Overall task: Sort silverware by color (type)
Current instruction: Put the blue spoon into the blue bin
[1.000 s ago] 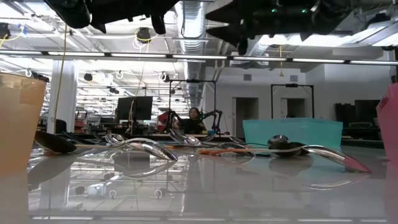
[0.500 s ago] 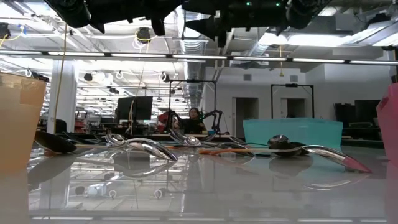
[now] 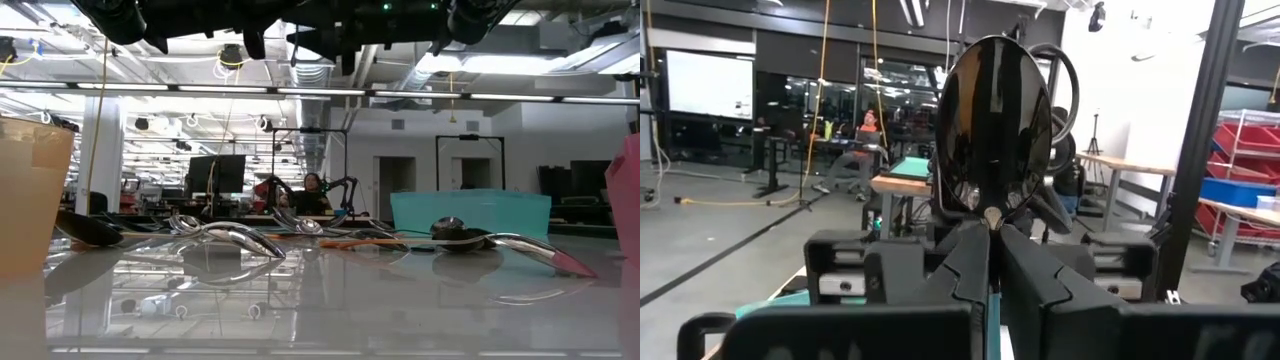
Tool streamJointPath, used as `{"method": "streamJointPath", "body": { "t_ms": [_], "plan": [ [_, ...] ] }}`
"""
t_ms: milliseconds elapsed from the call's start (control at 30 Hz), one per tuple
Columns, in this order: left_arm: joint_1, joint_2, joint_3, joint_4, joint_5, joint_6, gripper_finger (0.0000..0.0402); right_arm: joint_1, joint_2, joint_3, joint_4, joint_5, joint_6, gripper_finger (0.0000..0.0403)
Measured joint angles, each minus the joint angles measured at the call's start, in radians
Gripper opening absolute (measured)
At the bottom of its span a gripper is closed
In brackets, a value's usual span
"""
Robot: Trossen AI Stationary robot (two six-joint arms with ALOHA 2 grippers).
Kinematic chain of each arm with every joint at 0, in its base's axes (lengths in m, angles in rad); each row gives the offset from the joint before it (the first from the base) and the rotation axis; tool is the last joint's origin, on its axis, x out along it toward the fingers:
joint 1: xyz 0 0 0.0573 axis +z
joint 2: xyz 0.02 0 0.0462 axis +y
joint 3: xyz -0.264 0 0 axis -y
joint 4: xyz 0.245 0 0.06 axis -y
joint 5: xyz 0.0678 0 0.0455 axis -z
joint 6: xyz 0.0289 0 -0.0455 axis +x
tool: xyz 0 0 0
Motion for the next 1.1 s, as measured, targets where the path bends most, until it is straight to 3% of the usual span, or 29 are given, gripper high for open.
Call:
{"method": "streamJointPath", "body": {
  "t_ms": [267, 533, 767, 967, 1100],
  "plan": [
    [0.001, 0.000, 0.000, -0.019, -0.008, -0.008, 0.0000, -0.005, -0.002, 0.000, -0.038, 0.015, 0.009, 0.0024],
    [-0.002, 0.001, 0.000, -0.030, -0.051, -0.020, 0.0009, -0.006, -0.002, 0.000, -0.055, 0.030, 0.032, 0.0018],
    [-0.001, -0.001, 0.000, -0.059, -0.056, 0.001, 0.0090, -0.040, -0.075, -0.001, -0.154, 0.109, 0.012, 0.0007],
    [-0.003, -0.001, 0.001, -0.102, -0.069, -0.037, 0.0162, -0.108, -0.224, -0.002, -0.421, 0.197, -0.069, 0.0006],
    [-0.004, -0.001, 0.001, -0.145, -0.068, -0.084, 0.0181, -0.165, -0.317, 0.000, -0.688, 0.270, -0.191, 0.0006]
  ]
}}
